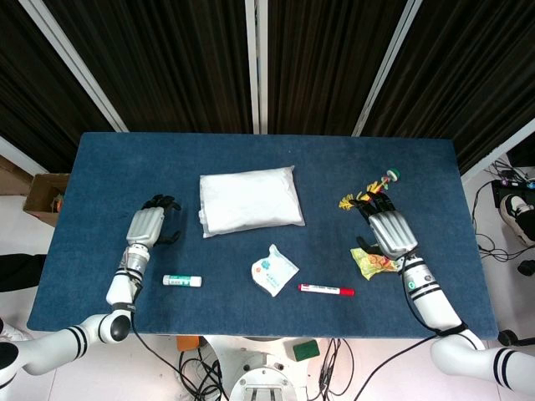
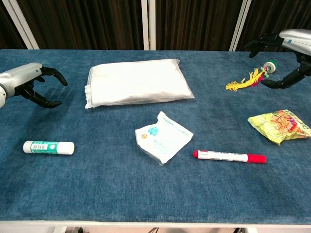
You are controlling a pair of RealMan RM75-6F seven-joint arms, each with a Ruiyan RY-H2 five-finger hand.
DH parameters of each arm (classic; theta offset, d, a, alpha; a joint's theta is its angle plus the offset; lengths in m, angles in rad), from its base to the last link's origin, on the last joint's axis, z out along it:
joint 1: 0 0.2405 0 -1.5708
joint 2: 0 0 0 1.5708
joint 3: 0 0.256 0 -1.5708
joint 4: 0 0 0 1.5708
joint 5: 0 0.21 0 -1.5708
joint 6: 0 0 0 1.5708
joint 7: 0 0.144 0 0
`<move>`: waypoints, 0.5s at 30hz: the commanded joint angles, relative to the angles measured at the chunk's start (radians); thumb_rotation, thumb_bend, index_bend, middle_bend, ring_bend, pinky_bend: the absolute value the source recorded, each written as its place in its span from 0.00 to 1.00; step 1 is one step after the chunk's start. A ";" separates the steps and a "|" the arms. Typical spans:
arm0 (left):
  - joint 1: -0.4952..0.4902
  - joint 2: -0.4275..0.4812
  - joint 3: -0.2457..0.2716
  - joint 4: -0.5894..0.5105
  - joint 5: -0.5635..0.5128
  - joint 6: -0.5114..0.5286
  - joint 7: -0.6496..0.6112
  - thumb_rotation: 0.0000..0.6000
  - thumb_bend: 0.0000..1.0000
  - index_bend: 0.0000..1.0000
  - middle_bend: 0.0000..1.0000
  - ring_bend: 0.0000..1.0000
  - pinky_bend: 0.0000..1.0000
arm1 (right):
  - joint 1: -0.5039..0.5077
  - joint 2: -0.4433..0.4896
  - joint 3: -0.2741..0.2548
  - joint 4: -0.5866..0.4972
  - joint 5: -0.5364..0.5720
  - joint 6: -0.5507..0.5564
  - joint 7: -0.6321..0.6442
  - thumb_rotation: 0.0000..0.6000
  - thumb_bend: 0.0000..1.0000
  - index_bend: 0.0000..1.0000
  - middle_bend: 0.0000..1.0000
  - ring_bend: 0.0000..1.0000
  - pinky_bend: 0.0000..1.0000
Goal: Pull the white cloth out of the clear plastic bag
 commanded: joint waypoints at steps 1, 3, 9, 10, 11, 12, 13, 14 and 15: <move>-0.002 -0.012 -0.014 0.011 -0.009 -0.008 -0.030 1.00 0.28 0.31 0.15 0.06 0.14 | 0.042 -0.014 0.025 0.019 0.044 -0.050 -0.022 1.00 0.33 0.17 0.23 0.03 0.10; -0.004 -0.017 -0.013 0.016 -0.004 -0.006 -0.036 1.00 0.27 0.31 0.15 0.06 0.14 | 0.069 -0.028 0.039 0.034 0.072 -0.085 -0.027 1.00 0.33 0.17 0.23 0.03 0.10; -0.013 -0.040 -0.018 0.049 -0.014 -0.017 -0.039 1.00 0.26 0.31 0.15 0.06 0.14 | 0.178 -0.097 0.080 0.113 0.199 -0.193 -0.089 1.00 0.33 0.17 0.22 0.03 0.10; -0.016 -0.045 -0.021 0.058 -0.019 -0.021 -0.043 1.00 0.26 0.31 0.15 0.06 0.14 | 0.195 -0.108 0.083 0.126 0.224 -0.208 -0.105 1.00 0.33 0.17 0.22 0.03 0.10; -0.019 -0.050 -0.025 0.066 -0.023 -0.025 -0.046 1.00 0.26 0.31 0.15 0.06 0.14 | 0.212 -0.120 0.086 0.141 0.250 -0.222 -0.122 1.00 0.33 0.17 0.22 0.03 0.10; -0.022 -0.053 -0.027 0.074 -0.026 -0.031 -0.049 1.00 0.26 0.31 0.15 0.06 0.14 | 0.229 -0.132 0.087 0.156 0.278 -0.236 -0.141 1.00 0.33 0.16 0.22 0.03 0.10; -0.025 -0.058 -0.030 0.083 -0.029 -0.036 -0.053 1.00 0.26 0.31 0.15 0.06 0.14 | 0.252 -0.147 0.087 0.175 0.314 -0.255 -0.165 1.00 0.33 0.15 0.22 0.03 0.10; -0.028 -0.061 -0.032 0.089 -0.031 -0.040 -0.057 1.00 0.25 0.31 0.15 0.06 0.14 | 0.269 -0.160 0.087 0.191 0.339 -0.267 -0.182 1.00 0.33 0.14 0.22 0.03 0.10; -0.030 -0.065 -0.036 0.096 -0.035 -0.046 -0.063 1.00 0.25 0.31 0.15 0.06 0.14 | 0.291 -0.178 0.085 0.212 0.369 -0.281 -0.201 1.00 0.33 0.13 0.22 0.03 0.10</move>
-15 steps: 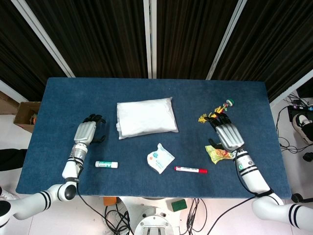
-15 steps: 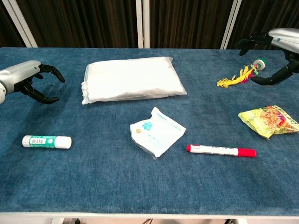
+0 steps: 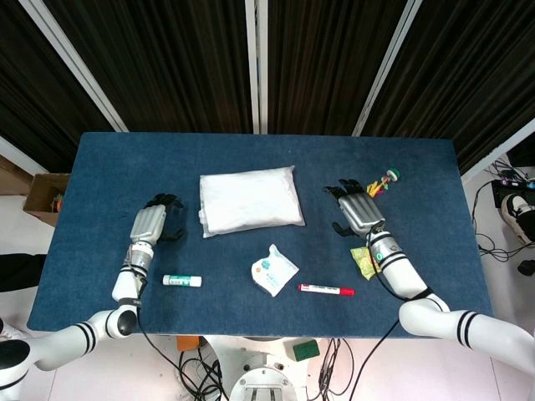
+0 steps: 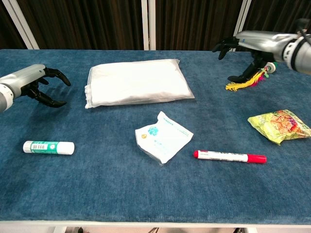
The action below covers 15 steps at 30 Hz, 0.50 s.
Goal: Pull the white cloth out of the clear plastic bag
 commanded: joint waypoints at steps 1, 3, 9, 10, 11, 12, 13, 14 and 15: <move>-0.010 -0.014 -0.011 0.021 -0.010 -0.015 -0.018 1.00 0.25 0.31 0.15 0.05 0.14 | 0.087 -0.070 0.005 0.082 0.114 -0.068 -0.081 1.00 0.33 0.13 0.21 0.03 0.10; -0.016 -0.026 -0.016 0.037 -0.011 -0.020 -0.024 1.00 0.25 0.32 0.15 0.05 0.14 | 0.114 -0.095 0.002 0.110 0.151 -0.085 -0.098 1.00 0.33 0.12 0.21 0.03 0.10; -0.055 -0.076 -0.030 0.108 -0.014 -0.054 -0.034 1.00 0.25 0.33 0.15 0.05 0.14 | 0.171 -0.168 -0.011 0.191 0.207 -0.094 -0.122 1.00 0.33 0.11 0.21 0.03 0.10; -0.061 -0.085 -0.031 0.120 -0.014 -0.059 -0.034 1.00 0.24 0.33 0.15 0.05 0.14 | 0.176 -0.177 -0.011 0.203 0.211 -0.093 -0.122 1.00 0.33 0.11 0.21 0.03 0.10; -0.069 -0.096 -0.033 0.138 -0.016 -0.067 -0.032 1.00 0.24 0.33 0.15 0.05 0.14 | 0.181 -0.189 -0.013 0.217 0.217 -0.094 -0.120 1.00 0.33 0.11 0.21 0.03 0.10; -0.075 -0.105 -0.034 0.152 -0.017 -0.073 -0.031 1.00 0.24 0.33 0.15 0.05 0.14 | 0.185 -0.196 -0.014 0.226 0.221 -0.096 -0.117 1.00 0.33 0.11 0.21 0.03 0.10; -0.081 -0.114 -0.035 0.165 -0.019 -0.078 -0.030 1.00 0.24 0.33 0.15 0.05 0.14 | 0.187 -0.201 -0.015 0.234 0.223 -0.097 -0.113 1.00 0.33 0.11 0.21 0.03 0.10; -0.086 -0.121 -0.037 0.177 -0.021 -0.084 -0.031 1.00 0.24 0.33 0.15 0.05 0.14 | 0.188 -0.207 -0.016 0.242 0.222 -0.097 -0.108 1.00 0.33 0.11 0.21 0.03 0.10; -0.090 -0.128 -0.039 0.186 -0.022 -0.090 -0.034 1.00 0.24 0.33 0.15 0.05 0.14 | 0.189 -0.214 -0.017 0.251 0.219 -0.097 -0.102 1.00 0.33 0.11 0.21 0.03 0.10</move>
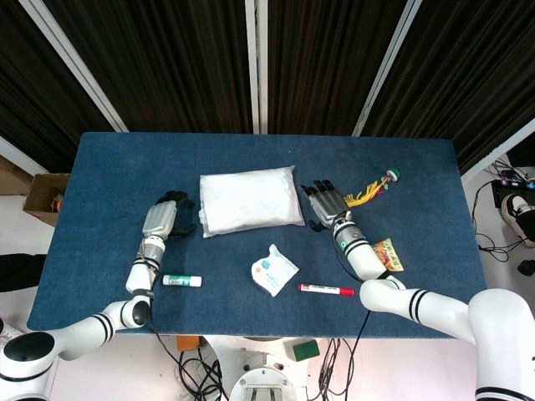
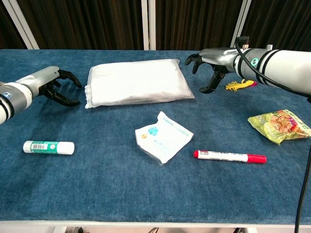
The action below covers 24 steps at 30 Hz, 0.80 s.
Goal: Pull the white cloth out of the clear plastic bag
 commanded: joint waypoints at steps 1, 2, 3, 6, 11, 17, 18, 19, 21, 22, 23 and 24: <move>-0.022 -0.031 -0.008 0.038 -0.004 -0.024 -0.007 1.00 0.24 0.33 0.15 0.05 0.14 | 0.004 -0.021 -0.005 0.028 -0.003 0.000 0.018 1.00 0.33 0.11 0.21 0.03 0.10; -0.025 -0.036 -0.008 0.044 0.000 -0.025 -0.011 1.00 0.23 0.34 0.15 0.05 0.14 | 0.004 -0.027 -0.007 0.036 -0.006 -0.001 0.025 1.00 0.33 0.11 0.21 0.03 0.10; -0.028 -0.041 -0.007 0.050 0.005 -0.026 -0.015 1.00 0.23 0.34 0.15 0.05 0.14 | 0.004 -0.032 -0.007 0.043 -0.010 -0.004 0.033 1.00 0.33 0.11 0.21 0.03 0.10; -0.036 -0.054 -0.010 0.056 0.022 -0.029 -0.045 1.00 0.23 0.35 0.15 0.05 0.14 | 0.003 -0.045 -0.007 0.058 -0.035 -0.005 0.064 1.00 0.33 0.11 0.21 0.03 0.10; -0.042 -0.065 -0.004 0.036 0.071 -0.017 -0.098 1.00 0.23 0.35 0.15 0.05 0.14 | -0.004 -0.057 -0.013 0.062 -0.099 -0.002 0.116 1.00 0.33 0.11 0.21 0.03 0.10; -0.045 -0.075 0.009 0.019 0.109 0.005 -0.111 1.00 0.23 0.36 0.15 0.05 0.14 | -0.018 -0.060 -0.028 0.047 -0.162 0.001 0.163 1.00 0.33 0.11 0.21 0.03 0.10; -0.043 -0.075 0.012 0.014 0.115 0.012 -0.110 1.00 0.23 0.36 0.15 0.05 0.14 | -0.021 -0.060 -0.033 0.043 -0.173 0.001 0.171 1.00 0.33 0.11 0.21 0.03 0.10; -0.041 -0.073 0.014 0.008 0.120 0.017 -0.110 1.00 0.23 0.37 0.15 0.05 0.14 | -0.023 -0.059 -0.035 0.039 -0.182 0.001 0.177 1.00 0.33 0.11 0.21 0.03 0.10; -0.035 -0.065 0.019 -0.011 0.130 0.029 -0.110 1.00 0.23 0.37 0.15 0.05 0.14 | -0.030 -0.058 -0.040 0.026 -0.208 0.002 0.201 1.00 0.33 0.11 0.21 0.03 0.10; -0.031 -0.060 0.022 -0.023 0.134 0.035 -0.111 1.00 0.23 0.37 0.15 0.05 0.14 | -0.034 -0.057 -0.042 0.020 -0.222 0.005 0.211 1.00 0.33 0.11 0.21 0.03 0.10; -0.027 -0.055 0.025 -0.036 0.140 0.043 -0.111 1.00 0.23 0.37 0.15 0.05 0.14 | -0.038 -0.056 -0.045 0.012 -0.238 0.010 0.221 1.00 0.33 0.11 0.21 0.03 0.10; -0.021 -0.046 0.030 -0.055 0.149 0.054 -0.110 1.00 0.23 0.37 0.15 0.05 0.14 | -0.045 -0.052 -0.050 -0.001 -0.260 0.017 0.235 1.00 0.33 0.11 0.21 0.03 0.10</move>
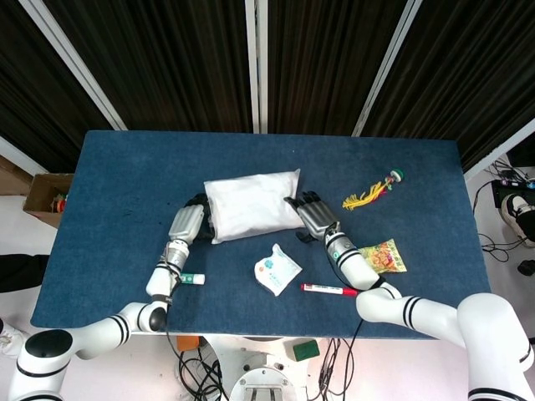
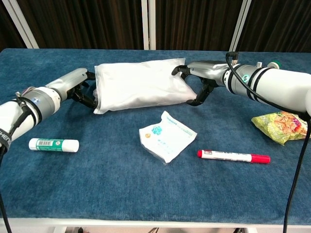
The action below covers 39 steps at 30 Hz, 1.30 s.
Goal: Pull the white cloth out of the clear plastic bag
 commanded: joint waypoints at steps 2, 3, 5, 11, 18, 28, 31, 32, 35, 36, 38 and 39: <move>0.022 0.031 0.022 -0.067 0.034 0.039 0.007 1.00 0.23 0.37 0.15 0.05 0.14 | -0.025 0.015 -0.019 -0.050 -0.074 0.024 0.050 1.00 0.33 0.11 0.21 0.03 0.10; 0.028 0.041 0.031 -0.089 0.043 0.048 0.013 1.00 0.23 0.38 0.15 0.05 0.14 | -0.034 0.025 -0.027 -0.070 -0.096 0.033 0.062 1.00 0.33 0.11 0.21 0.03 0.10; 0.036 0.058 0.043 -0.126 0.054 0.057 0.025 1.00 0.23 0.38 0.15 0.05 0.14 | -0.049 0.043 -0.039 -0.103 -0.127 0.049 0.076 1.00 0.33 0.11 0.21 0.03 0.10; 0.063 0.115 0.083 -0.256 0.075 0.083 0.085 1.00 0.23 0.38 0.15 0.05 0.14 | -0.101 0.120 -0.087 -0.213 -0.193 0.101 0.077 1.00 0.33 0.11 0.21 0.03 0.10; 0.083 0.138 0.096 -0.329 0.051 0.101 0.140 1.00 0.22 0.38 0.15 0.05 0.14 | -0.119 0.169 -0.084 -0.251 -0.152 0.133 0.001 1.00 0.33 0.11 0.21 0.03 0.10; 0.077 0.077 0.076 -0.227 0.015 0.080 0.110 1.00 0.21 0.37 0.15 0.05 0.14 | -0.066 0.146 -0.026 -0.227 -0.029 0.100 -0.083 1.00 0.33 0.11 0.21 0.03 0.10; 0.072 0.061 0.074 -0.199 0.019 0.072 0.095 1.00 0.21 0.37 0.15 0.05 0.14 | -0.051 0.132 -0.019 -0.213 -0.001 0.091 -0.100 1.00 0.33 0.10 0.21 0.03 0.10; 0.071 0.056 0.072 -0.193 0.020 0.072 0.088 1.00 0.21 0.37 0.15 0.05 0.14 | -0.048 0.129 -0.018 -0.208 0.008 0.089 -0.105 1.00 0.33 0.10 0.21 0.03 0.10; 0.072 0.051 0.062 -0.194 0.022 0.066 0.051 1.00 0.21 0.38 0.15 0.05 0.14 | -0.037 0.118 -0.016 -0.194 0.031 0.083 -0.119 1.00 0.33 0.10 0.21 0.03 0.10; 0.072 0.053 0.059 -0.199 0.022 0.063 0.040 1.00 0.21 0.38 0.15 0.05 0.14 | -0.035 0.115 -0.015 -0.190 0.036 0.082 -0.122 1.00 0.33 0.10 0.21 0.03 0.10; 0.071 0.061 0.052 -0.213 0.023 0.055 0.018 1.00 0.23 0.39 0.15 0.05 0.14 | -0.029 0.110 -0.013 -0.183 0.047 0.080 -0.127 1.00 0.33 0.10 0.21 0.03 0.10; 0.070 0.064 0.051 -0.216 0.024 0.052 0.015 1.00 0.23 0.39 0.15 0.05 0.14 | -0.027 0.108 -0.012 -0.181 0.050 0.081 -0.128 1.00 0.33 0.10 0.21 0.03 0.10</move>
